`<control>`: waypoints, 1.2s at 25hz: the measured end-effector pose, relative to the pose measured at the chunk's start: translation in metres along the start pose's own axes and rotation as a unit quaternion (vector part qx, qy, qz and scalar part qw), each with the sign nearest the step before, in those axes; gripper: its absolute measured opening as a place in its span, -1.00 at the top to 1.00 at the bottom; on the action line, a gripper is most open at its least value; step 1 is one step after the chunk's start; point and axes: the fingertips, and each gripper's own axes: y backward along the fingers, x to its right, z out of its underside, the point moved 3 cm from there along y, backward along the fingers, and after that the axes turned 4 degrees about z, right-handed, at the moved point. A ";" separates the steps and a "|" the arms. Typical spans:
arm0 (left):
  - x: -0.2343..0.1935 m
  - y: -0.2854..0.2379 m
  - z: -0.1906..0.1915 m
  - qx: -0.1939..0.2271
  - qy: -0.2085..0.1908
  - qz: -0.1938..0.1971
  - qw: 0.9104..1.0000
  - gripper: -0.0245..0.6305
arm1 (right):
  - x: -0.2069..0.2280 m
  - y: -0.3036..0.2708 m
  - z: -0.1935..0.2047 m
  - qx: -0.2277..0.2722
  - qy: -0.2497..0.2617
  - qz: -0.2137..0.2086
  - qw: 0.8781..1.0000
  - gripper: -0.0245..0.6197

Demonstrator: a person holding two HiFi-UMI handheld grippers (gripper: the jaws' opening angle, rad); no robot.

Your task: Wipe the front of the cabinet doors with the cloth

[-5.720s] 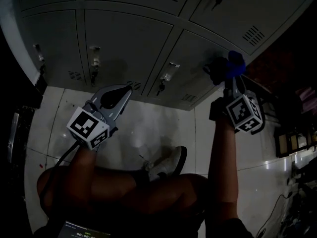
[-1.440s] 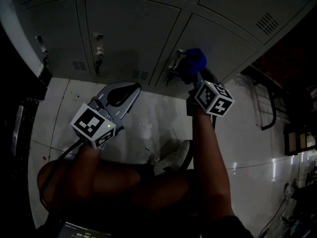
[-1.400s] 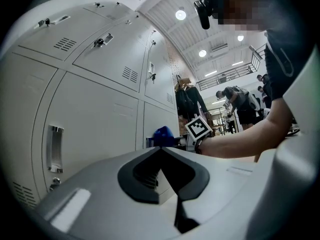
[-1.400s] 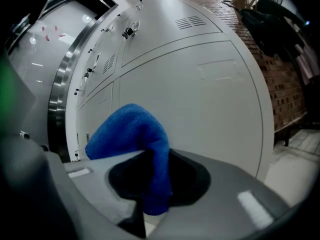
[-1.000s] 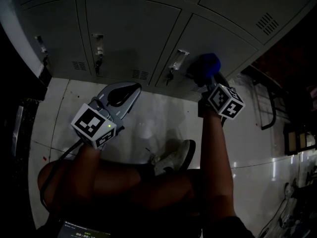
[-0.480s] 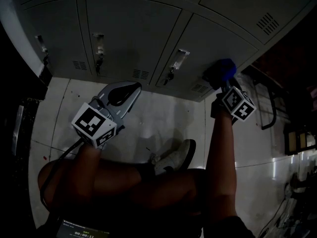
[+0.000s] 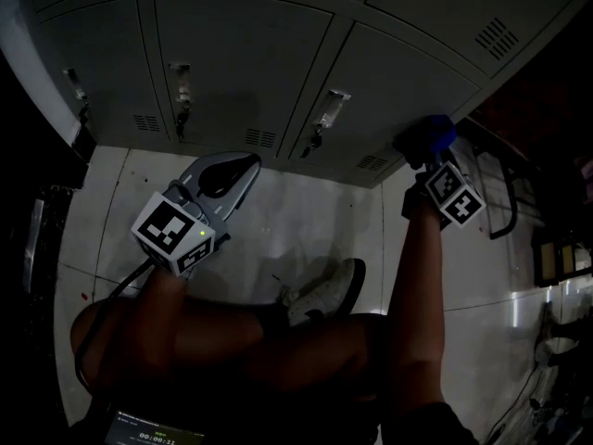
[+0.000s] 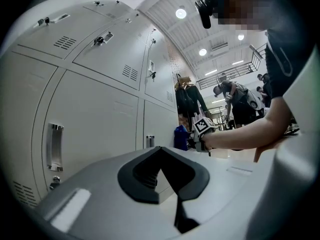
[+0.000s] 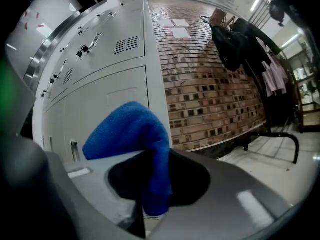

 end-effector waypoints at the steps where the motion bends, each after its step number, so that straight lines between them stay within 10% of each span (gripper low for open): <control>1: 0.000 0.000 0.000 0.000 0.000 -0.001 1.000 0.91 | -0.001 0.000 0.000 -0.002 -0.002 0.000 1.000 0.71; 11: -0.006 0.002 0.002 -0.003 0.000 -0.006 1.000 0.91 | -0.008 0.002 0.019 0.007 -0.092 0.019 0.996 0.71; 30: -0.006 0.002 -0.001 0.002 0.000 -0.008 1.000 0.91 | -0.219 0.014 0.094 -0.058 0.095 -0.213 0.971 0.71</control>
